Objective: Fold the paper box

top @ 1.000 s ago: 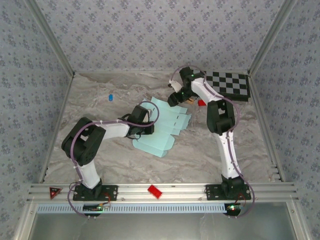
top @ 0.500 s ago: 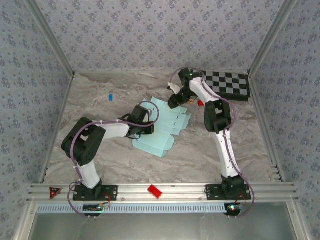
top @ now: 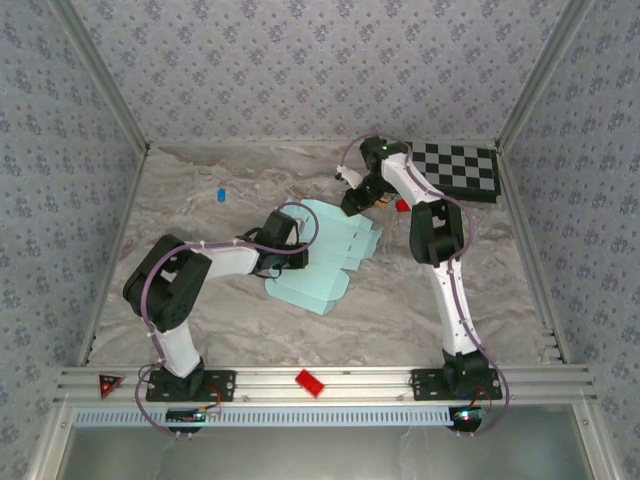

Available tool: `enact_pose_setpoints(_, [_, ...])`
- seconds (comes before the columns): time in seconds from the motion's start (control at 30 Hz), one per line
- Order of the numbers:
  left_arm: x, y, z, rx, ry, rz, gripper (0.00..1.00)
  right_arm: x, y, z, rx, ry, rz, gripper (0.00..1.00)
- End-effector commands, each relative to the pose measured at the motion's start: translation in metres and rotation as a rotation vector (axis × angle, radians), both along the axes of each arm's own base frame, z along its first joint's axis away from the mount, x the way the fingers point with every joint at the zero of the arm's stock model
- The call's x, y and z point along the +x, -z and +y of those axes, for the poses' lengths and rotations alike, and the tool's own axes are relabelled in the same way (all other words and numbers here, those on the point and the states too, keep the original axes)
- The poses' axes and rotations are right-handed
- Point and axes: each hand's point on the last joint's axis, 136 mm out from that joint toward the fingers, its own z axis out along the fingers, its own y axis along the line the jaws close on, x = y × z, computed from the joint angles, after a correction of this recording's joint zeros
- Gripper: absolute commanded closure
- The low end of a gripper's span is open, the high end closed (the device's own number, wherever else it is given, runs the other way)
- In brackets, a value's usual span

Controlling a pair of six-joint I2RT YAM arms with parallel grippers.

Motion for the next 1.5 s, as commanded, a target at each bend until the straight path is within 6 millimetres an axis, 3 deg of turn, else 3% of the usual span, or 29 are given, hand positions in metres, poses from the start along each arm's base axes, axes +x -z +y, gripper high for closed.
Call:
enact_pose_setpoints(0.0, [-0.027,0.023,0.015,0.075,-0.002,0.108,1.0,-0.007,-0.028,0.005,0.02,-0.071,-0.048,0.86])
enact_pose_setpoints(0.17, [-0.021,-0.005,0.01,0.023,-0.012,0.058,0.89,-0.002,-0.044,0.003,0.001,-0.149,-0.186,0.96])
enact_pose_setpoints(0.27, [-0.019,-0.022,0.013,0.012,-0.035,0.029,0.77,0.001,-0.057,0.002,-0.021,-0.182,-0.284,1.0])
enact_pose_setpoints(0.37, [-0.018,-0.033,0.027,0.027,-0.096,0.003,0.65,0.0,-0.069,0.002,-0.043,-0.209,-0.349,1.0])
enact_pose_setpoints(0.53, [-0.023,-0.03,0.054,0.042,-0.181,0.02,0.59,-0.001,-0.085,0.005,-0.097,-0.237,-0.449,1.0])
enact_pose_setpoints(0.73, [-0.039,-0.016,0.067,0.006,-0.206,0.062,0.61,-0.003,-0.098,0.01,-0.156,-0.248,-0.572,1.0])
enact_pose_setpoints(0.97, [-0.052,0.0,0.066,-0.039,-0.213,0.115,0.72,-0.01,-0.114,0.022,-0.172,-0.254,-0.701,1.0])
enact_pose_setpoints(1.17, [-0.055,0.008,0.069,-0.049,-0.253,0.141,0.85,-0.014,-0.125,0.031,-0.197,-0.255,-0.827,1.0])
enact_pose_setpoints(1.47, [-0.056,0.015,0.068,-0.087,-0.311,0.167,0.95,-0.03,-0.13,0.042,-0.273,-0.33,-1.056,1.0])
